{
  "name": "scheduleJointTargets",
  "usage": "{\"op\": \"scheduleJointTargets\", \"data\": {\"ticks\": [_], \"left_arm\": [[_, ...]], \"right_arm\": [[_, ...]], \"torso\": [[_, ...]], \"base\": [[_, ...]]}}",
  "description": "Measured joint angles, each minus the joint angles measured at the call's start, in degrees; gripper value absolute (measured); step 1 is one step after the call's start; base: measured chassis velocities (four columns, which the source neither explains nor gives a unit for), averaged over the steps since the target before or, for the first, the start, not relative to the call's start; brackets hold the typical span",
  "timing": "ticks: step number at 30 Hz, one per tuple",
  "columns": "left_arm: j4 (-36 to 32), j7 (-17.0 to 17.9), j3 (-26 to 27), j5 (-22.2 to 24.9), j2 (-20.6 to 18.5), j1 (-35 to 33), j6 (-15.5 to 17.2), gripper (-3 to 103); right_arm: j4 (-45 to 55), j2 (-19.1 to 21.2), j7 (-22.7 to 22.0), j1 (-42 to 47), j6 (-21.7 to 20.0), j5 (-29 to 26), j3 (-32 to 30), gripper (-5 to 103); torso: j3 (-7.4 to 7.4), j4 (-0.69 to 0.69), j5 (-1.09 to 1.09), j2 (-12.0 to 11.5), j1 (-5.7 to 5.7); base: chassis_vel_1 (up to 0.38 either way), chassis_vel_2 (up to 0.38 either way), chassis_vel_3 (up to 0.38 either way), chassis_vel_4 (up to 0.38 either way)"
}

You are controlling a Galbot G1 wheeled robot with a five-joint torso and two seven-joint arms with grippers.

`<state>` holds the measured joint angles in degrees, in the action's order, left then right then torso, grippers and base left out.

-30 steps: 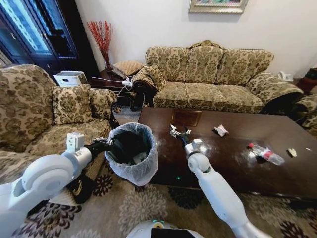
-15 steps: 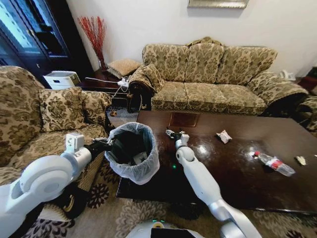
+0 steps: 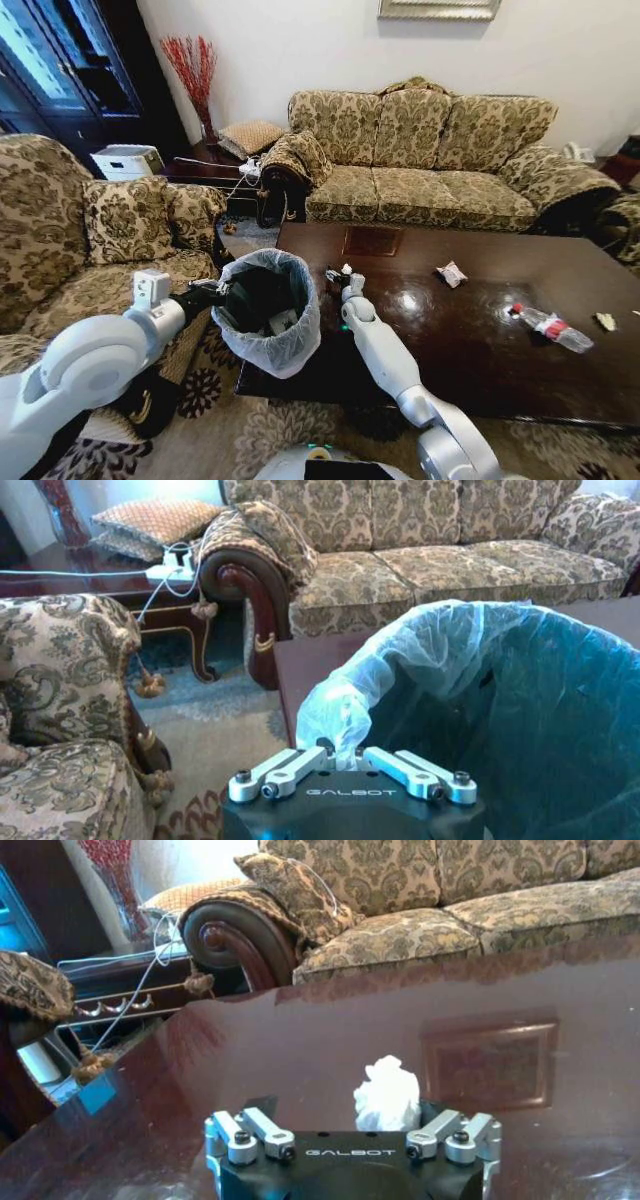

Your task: Move to the front of the table and place the trash on the table into the trash bin.

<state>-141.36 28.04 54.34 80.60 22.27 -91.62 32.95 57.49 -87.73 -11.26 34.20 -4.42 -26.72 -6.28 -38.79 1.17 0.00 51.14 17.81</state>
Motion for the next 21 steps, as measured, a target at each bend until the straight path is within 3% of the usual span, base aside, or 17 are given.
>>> {"op": "scheduleJointTargets", "data": {"ticks": [7, 9, 10, 14, 15, 17, 21], "left_arm": [[0.4, -0.1, 0.1, -0.3, 0.0, -0.1, 0.0, 1], [0.5, -0.1, 0.1, -0.3, 0.0, -0.1, 0.0, 1], [0.9, -0.3, 0.0, -0.3, 0.1, 0.0, 0.0, 1], [1.0, -0.4, -0.1, -0.4, 0.2, 0.0, 0.0, 1], [0.9, -0.4, -0.1, -0.4, 0.2, -0.1, 0.0, 1], [0.8, -0.4, -0.1, -0.4, 0.2, -0.1, 0.0, 1], [0.7, -0.4, 0.0, -0.4, 0.1, -0.1, 0.0, 1]], "right_arm": [[0.7, 0.9, 0.3, -0.1, -0.5, -0.9, 0.2, 65], [0.7, 1.1, 0.3, -0.1, -0.5, -1.0, 0.2, 65], [0.6, 1.3, 0.4, -0.1, -0.5, -1.3, 0.3, 57], [0.7, 1.7, 0.4, 0.1, -0.6, -1.7, 0.3, 52], [1.0, 2.1, 0.5, 0.4, -0.8, -1.9, 0.4, 44], [1.1, 2.2, 0.5, 0.4, -0.9, -2.0, 0.4, 44], [1.5, 2.8, 0.6, 0.7, -1.0, -2.7, 0.4, 32]], "torso": [[-0.01, 0.0, 0.0, 0.0, 0.03], [-0.01, -0.01, 0.0, 0.0, 0.02], [-0.01, -0.01, 0.0, 0.0, 0.02], [-0.01, 0.0, 0.0, 0.0, 0.02], [-0.01, 0.0, 0.0, 0.0, 0.02], [-0.01, 0.0, 0.0, 0.0, 0.02], [0.0, 0.0, 0.01, 0.0, 0.02]], "base": [[0.0, 0.0, 0.0, 0.0], [0.0, 0.0, 0.0, 0.0], [0.0, 0.0, 0.0, 0.0], [0.0, 0.0, 0.0, 0.0], [0.0, 0.0, 0.0, 0.0], [0.0, 0.0, 0.0, 0.0], [0.0, 0.0, 0.0, 0.0]]}}
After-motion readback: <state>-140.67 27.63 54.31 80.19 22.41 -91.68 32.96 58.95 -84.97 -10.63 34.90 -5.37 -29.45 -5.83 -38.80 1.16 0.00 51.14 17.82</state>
